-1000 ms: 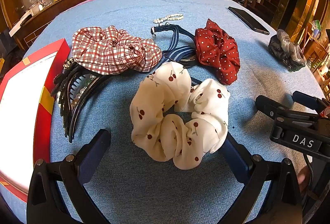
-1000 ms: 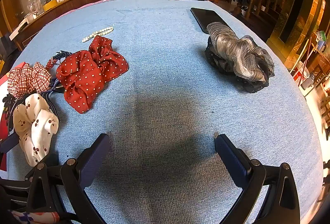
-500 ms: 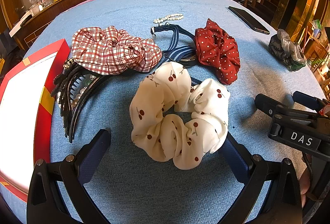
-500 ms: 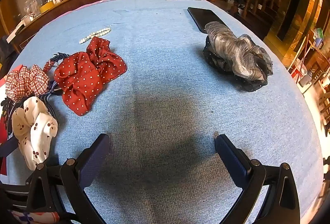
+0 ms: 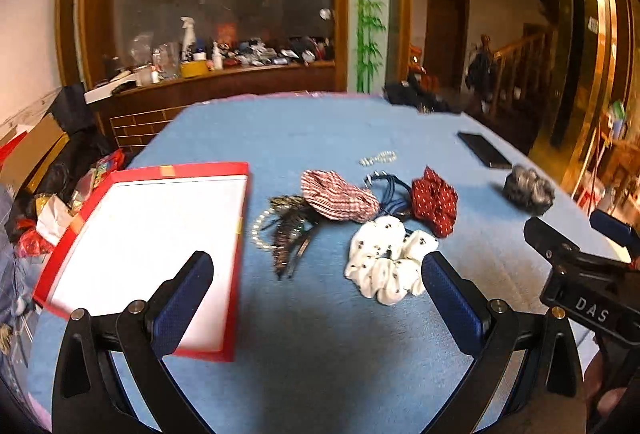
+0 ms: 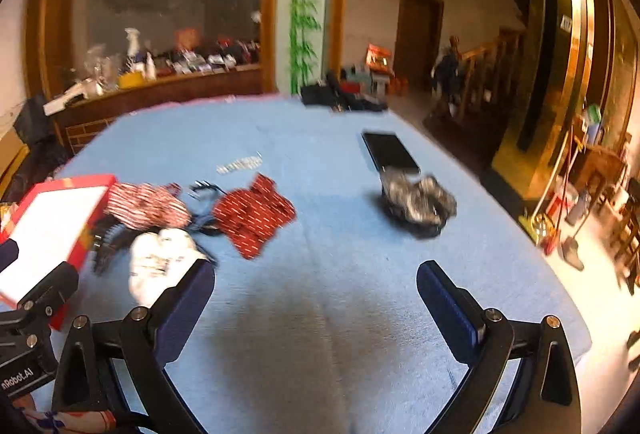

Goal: Organize jewelry
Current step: 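Move right gripper to grey sheer scrunchie while left gripper reaches white cherry scrunchie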

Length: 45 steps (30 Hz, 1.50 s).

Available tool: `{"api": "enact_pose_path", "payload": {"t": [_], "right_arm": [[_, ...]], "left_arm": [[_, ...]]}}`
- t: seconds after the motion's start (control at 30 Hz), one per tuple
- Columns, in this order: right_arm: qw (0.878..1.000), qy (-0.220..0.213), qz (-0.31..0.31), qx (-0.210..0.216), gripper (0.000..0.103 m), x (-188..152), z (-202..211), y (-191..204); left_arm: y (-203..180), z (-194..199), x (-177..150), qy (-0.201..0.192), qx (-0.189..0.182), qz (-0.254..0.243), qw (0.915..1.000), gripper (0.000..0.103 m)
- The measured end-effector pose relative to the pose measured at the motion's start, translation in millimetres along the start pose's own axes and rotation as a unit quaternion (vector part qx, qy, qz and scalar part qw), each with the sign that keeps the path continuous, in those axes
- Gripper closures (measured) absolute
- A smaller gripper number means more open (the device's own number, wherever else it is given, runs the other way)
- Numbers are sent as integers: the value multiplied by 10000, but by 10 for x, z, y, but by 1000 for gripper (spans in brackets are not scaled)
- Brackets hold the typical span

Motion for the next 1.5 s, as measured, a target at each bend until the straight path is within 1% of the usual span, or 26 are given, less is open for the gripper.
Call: {"api": "enact_pose_path", "payload": {"t": [0.07,0.1,0.2,0.27,0.37,0.43,0.57,0.97,1.5], "right_arm": [[9999,-24,-6,125,0,-19,80,62],[9998,36,21,199,0,-11,85,158],[9997,-18,139,191,0,-38,152,230],[9995,-29,234,190,0,-57,166,271],[9995,65,244,195,0,-96,143,279],[9995,109,222,193,0,-42,93,293],[9995,134,225,193,0,-56,73,282],[9992,222,256,210,0,-100,49,288],[9988,326,283,249,0,-147,-10,313]], "left_arm": [[68,34,-11,-40,60,39,10000,0],[81,114,-59,-59,71,74,9999,0],[160,173,-109,-73,80,132,9999,0],[179,146,-135,-8,72,130,9999,0],[190,99,-181,102,19,151,9998,0],[191,72,-204,172,8,141,9998,0],[163,24,-238,219,10,142,9997,0],[163,27,-299,283,-12,131,9995,0],[146,-13,-290,350,-62,99,9993,0]]}}
Point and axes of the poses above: each gripper's, at about its wrist camera, not at the fingertips, and z roughly against the way its jaws point, y to its left, x to its top, the point moved 7 cm from there along -z, roughly the way its jaws point, and after that the axes turned 13 degrees about -z, right-handed, at the moved point
